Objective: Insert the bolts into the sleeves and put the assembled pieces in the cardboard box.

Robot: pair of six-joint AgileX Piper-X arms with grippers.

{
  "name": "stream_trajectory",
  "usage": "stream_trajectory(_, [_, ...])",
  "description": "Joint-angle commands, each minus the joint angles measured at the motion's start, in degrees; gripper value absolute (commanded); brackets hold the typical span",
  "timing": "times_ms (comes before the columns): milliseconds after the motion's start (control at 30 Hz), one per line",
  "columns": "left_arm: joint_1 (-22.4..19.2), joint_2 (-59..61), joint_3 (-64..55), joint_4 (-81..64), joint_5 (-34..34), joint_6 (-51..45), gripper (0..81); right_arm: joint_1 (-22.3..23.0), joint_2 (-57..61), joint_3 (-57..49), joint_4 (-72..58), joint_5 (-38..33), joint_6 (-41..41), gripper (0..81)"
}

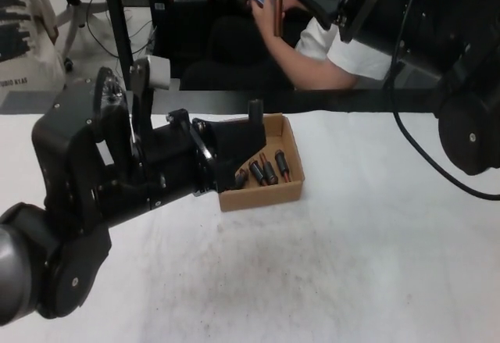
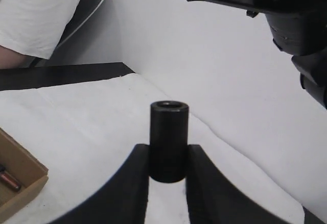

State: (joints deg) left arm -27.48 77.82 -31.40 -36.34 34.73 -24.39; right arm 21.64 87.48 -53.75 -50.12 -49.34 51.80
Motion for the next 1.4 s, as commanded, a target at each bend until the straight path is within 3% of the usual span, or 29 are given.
stream_trajectory(0, [-0.13,0.22,0.08,-0.31,-1.31,1.06,0.3,1.11,-1.23,-0.73,-1.15,-0.78,0.13,0.8])
stream_trajectory(300, [-0.13,0.53,0.08,-0.6,-2.95,3.65,0.3,3.9,-1.21,-0.73,-0.88,-2.64,0.23,0.8])
stream_trajectory(433, [-0.02,0.53,-0.9,-0.72,-2.4,3.66,0.3,3.96,-1.21,-0.73,6.52,-4.99,-4.63,0.8])
stream_trajectory(800, [-0.02,-1.24,-1.42,-0.72,-1.24,3.81,0.3,2.77,-1.21,-0.73,16.59,-3.1,-14.82,0.8])
stream_trajectory(1367, [-0.14,-2.16,-1.42,-0.35,1.87,4.22,0.3,2.77,-1.21,-0.73,16.44,-0.01,-16.87,0.8])
